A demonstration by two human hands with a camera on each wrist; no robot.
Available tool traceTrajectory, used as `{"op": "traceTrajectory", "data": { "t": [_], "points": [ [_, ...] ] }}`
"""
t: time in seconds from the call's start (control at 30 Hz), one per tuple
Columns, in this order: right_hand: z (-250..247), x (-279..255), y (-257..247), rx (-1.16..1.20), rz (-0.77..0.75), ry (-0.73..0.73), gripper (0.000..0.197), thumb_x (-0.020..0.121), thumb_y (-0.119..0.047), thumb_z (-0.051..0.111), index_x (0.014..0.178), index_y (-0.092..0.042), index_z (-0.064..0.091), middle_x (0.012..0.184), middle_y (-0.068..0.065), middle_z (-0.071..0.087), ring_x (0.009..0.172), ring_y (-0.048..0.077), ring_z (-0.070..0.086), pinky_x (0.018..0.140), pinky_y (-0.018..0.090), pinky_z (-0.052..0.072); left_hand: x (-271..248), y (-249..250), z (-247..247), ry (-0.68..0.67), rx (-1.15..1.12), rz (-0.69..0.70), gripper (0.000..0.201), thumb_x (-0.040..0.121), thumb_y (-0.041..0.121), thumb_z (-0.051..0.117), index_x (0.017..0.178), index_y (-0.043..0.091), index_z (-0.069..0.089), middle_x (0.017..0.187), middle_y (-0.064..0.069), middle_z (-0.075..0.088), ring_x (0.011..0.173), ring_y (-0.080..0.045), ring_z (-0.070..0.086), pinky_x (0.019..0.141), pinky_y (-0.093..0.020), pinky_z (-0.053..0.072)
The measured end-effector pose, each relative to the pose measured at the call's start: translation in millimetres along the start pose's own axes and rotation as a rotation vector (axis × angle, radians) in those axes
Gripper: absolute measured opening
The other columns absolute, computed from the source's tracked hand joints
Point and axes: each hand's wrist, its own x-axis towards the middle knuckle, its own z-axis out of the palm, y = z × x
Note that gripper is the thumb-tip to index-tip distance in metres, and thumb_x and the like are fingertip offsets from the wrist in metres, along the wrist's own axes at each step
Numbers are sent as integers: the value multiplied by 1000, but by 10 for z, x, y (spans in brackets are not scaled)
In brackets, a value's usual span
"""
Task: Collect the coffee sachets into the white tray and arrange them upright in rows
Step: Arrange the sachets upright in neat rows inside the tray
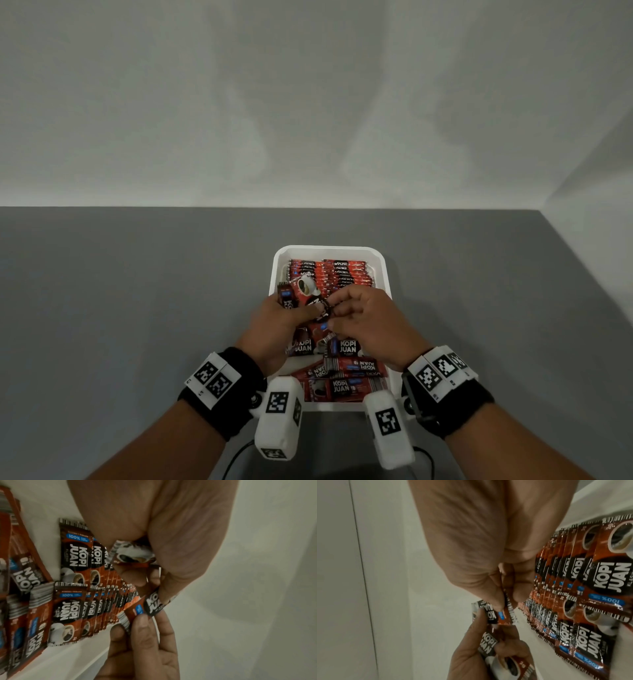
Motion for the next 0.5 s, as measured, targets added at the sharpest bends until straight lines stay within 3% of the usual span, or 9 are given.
{"op": "traceTrajectory", "data": {
  "t": [0.03, 0.13, 0.2, 0.27, 0.4, 0.5],
  "points": [
    [-6, 7, 9, 0, 8, 16, 30, 81, 3, 79, 103, -14, 69, 90, 12, 74, 80, 24, 74, 78, 40, 64, 5, 20, -4, 32, -19, 12, 26, 92, -1, 66, 117, -1, 69, 112, -24, 73, 100, -43, 71, 86, -55, 59],
    [-9, 21, 15, 11, 11, -13, 35, 78, -2, 83, 106, -18, 68, 89, 5, 76, 83, 23, 75, 79, 40, 63, 8, 84, -14, 114, 86, 79, 16, 92, -5, 64, 107, -3, 69, 98, -17, 76, 80, -31, 73, 61, -36, 60],
    [7, 56, -6, 7, -21, -9, 41, 80, -12, 83, 116, -22, 66, 97, -2, 77, 89, 14, 75, 83, 35, 61, 3, 115, 2, 39, 246, 93, 16, 91, -3, 66, 107, 1, 69, 98, -15, 77, 85, -31, 75, 71, -40, 62],
    [2, 120, -49, 72, -17, 55, 45, 84, -12, 79, 124, -24, 63, 97, -1, 77, 88, 12, 74, 81, 34, 60, -17, 143, 39, -37, 355, 103, 15, 89, -3, 69, 103, -1, 66, 94, -12, 76, 87, -29, 75, 79, -42, 62],
    [-86, 204, -78, 119, -23, 129, 39, 84, 5, 73, 115, -17, 66, 83, 5, 72, 75, 23, 72, 72, 38, 62, -20, 154, 21, -32, 371, 76, 17, 87, -4, 73, 96, 5, 61, 78, -6, 70, 72, -24, 69, 63, -31, 58],
    [-161, 201, -38, 141, 11, 108, 33, 82, 9, 74, 106, -13, 67, 84, 7, 69, 74, 24, 72, 72, 38, 62, 32, 128, -126, 26, 446, 74, 17, 86, 1, 76, 96, 8, 63, 84, -12, 71, 80, -29, 72, 78, -43, 61]
  ]
}}
